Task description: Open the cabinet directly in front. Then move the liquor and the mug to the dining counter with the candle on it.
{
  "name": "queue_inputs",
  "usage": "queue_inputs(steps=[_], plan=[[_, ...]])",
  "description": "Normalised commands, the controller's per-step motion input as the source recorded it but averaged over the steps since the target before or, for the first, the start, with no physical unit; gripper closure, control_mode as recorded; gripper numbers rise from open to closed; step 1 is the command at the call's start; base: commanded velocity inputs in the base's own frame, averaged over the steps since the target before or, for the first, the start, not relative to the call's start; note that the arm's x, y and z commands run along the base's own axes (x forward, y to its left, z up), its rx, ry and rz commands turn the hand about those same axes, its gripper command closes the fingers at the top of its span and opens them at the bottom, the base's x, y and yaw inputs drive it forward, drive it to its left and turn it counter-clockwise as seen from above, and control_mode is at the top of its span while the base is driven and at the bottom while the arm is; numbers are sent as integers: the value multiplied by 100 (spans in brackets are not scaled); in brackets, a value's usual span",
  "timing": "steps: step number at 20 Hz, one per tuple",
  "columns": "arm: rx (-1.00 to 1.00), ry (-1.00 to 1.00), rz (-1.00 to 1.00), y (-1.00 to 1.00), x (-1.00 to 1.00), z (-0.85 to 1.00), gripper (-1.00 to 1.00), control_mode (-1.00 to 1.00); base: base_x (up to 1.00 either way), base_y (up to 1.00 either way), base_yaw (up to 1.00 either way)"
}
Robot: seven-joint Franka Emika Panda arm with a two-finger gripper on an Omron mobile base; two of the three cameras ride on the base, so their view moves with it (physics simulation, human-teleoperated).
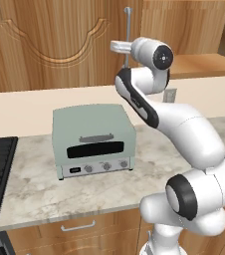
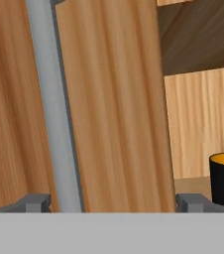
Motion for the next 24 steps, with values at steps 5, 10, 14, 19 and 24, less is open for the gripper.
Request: queue_inputs(steps=[5,10,14,19,24], plan=[[0,16,-1,5,100,-36,100,-100,0,0,0],[0,2,0,0,18,-4,100,-100,0,0,0],[0,0,0,0,-4,0,100,-100,0,0,0],[-1,0,0,60,-32,0,100,-100,0,0,0],[-5,-3,-2,100,-74,0,100,-100,0,0,0]])
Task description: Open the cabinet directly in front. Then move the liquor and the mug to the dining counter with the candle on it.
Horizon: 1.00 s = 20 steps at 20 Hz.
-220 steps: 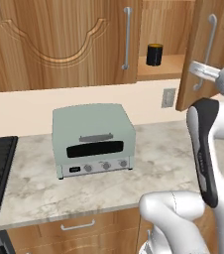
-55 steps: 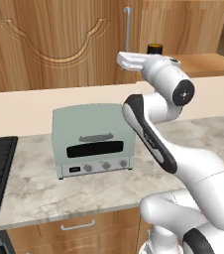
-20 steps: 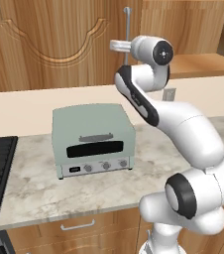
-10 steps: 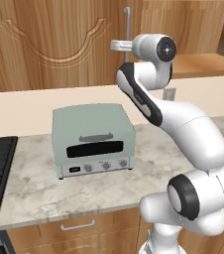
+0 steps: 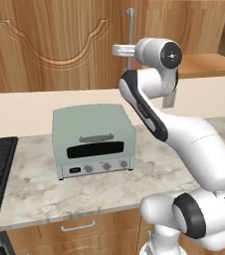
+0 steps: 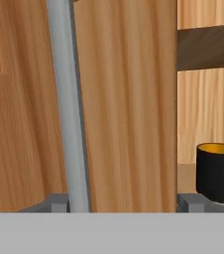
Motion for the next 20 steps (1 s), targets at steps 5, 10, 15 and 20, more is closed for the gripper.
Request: queue_inputs(steps=[5,10,15,20], plan=[[-5,-7,-8,100,-100,0,100,-100,0,0,0],[-6,-5,-8,100,-100,0,100,-100,0,0,0],[-3,0,-6,100,-98,9,100,-100,0,0,0],[-3,0,-6,100,-84,18,100,-100,0,0,0]])
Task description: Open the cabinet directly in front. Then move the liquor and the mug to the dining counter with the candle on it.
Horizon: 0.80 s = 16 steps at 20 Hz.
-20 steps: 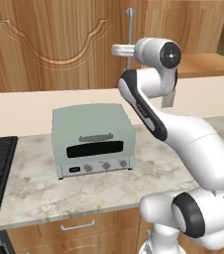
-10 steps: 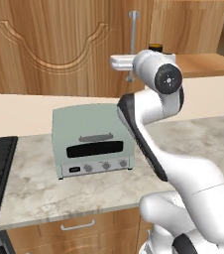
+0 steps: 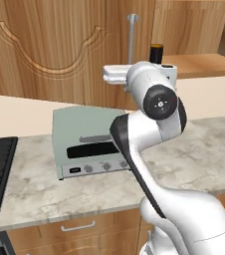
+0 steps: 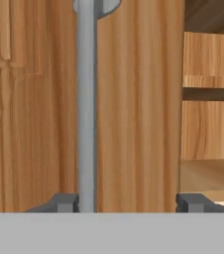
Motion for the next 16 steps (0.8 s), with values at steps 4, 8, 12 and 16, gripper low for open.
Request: queue_inputs(steps=[4,8,12,16], plan=[[-7,1,-5,100,-77,13,100,-100,0,0,0],[-8,7,-1,100,-51,0,100,-100,0,0,0],[-9,12,0,100,-26,0,100,-100,0,0,0],[-8,12,-7,67,9,2,-100,-100,0,0,0]])
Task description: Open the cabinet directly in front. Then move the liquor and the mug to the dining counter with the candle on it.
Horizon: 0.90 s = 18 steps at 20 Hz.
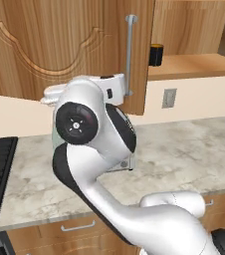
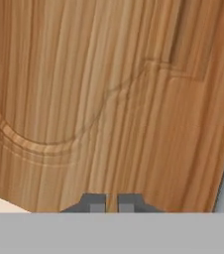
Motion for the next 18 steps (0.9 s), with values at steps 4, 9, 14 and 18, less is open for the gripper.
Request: queue_inputs(steps=[4,9,14,18], plan=[[13,-5,5,-58,-24,-7,-100,-100,0,0,0],[37,-19,17,-100,-93,-15,-100,-100,0,0,0],[35,-23,19,-100,-92,-24,-100,-100,0,0,0],[28,-16,26,-100,-19,0,-100,-100,0,0,0]])
